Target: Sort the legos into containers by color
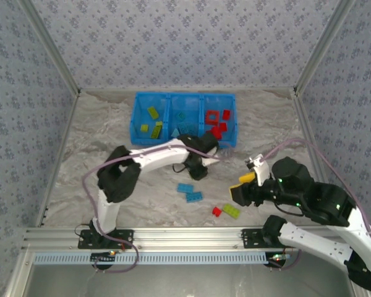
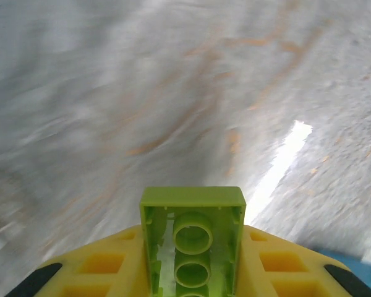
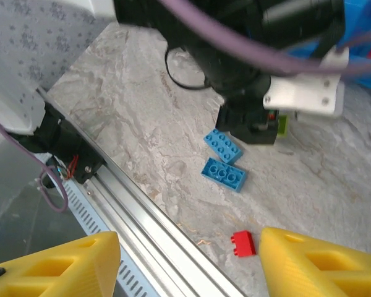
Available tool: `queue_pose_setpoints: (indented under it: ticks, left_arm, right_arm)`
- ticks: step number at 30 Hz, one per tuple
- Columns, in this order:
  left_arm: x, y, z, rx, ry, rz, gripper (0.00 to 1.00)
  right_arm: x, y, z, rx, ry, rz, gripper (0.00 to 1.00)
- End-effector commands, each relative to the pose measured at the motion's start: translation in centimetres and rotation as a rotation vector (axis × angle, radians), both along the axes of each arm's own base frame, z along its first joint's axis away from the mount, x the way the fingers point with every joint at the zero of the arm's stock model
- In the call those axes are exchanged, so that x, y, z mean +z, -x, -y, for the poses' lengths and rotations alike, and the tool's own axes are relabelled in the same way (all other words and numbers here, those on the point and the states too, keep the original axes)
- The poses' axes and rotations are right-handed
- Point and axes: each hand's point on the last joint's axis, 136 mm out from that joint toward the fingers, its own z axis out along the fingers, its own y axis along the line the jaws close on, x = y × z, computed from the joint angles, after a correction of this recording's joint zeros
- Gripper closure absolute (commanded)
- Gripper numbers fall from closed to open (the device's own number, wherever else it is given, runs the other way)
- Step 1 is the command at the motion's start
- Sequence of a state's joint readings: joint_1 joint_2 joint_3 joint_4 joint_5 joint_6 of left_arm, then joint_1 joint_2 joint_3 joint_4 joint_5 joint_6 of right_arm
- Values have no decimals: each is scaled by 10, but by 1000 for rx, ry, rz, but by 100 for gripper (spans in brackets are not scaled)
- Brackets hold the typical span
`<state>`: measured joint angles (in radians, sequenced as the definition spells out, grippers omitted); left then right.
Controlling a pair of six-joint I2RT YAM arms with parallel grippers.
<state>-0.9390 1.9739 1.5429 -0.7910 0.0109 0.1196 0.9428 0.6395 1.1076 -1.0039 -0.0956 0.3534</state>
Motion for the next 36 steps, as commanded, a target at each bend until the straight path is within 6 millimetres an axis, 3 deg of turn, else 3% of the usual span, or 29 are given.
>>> queue_pose_setpoints:
  ticks: [1, 5, 9, 13, 18, 24, 30, 36]
  left_arm:
    - [64, -35, -28, 212, 155, 86, 68]
    - [92, -64, -88, 421, 218, 107, 68]
    - [105, -91, -151, 625, 224, 139, 68]
    - [108, -123, -191, 783, 229, 165, 68]
    - [101, -168, -206, 901, 214, 205, 67]
    - [74, -214, -200, 965, 203, 165, 67]
    - [52, -247, -208, 1052, 196, 157, 67]
    - [32, -263, -201, 1040, 191, 115, 67]
  right_arm:
    - [9, -12, -37, 111, 31, 136, 36]
    - [16, -16, -97, 216, 79, 293, 36]
    - [16, -28, -156, 256, 58, 355, 36]
    - [8, -50, -193, 208, 51, 388, 35]
    - [19, -88, -216, 68, -7, 526, 32]
    - [12, -124, -230, -20, 21, 591, 31]
    - [7, -134, -231, -48, 17, 564, 30]
    - [0, -138, -225, -77, 28, 527, 30]
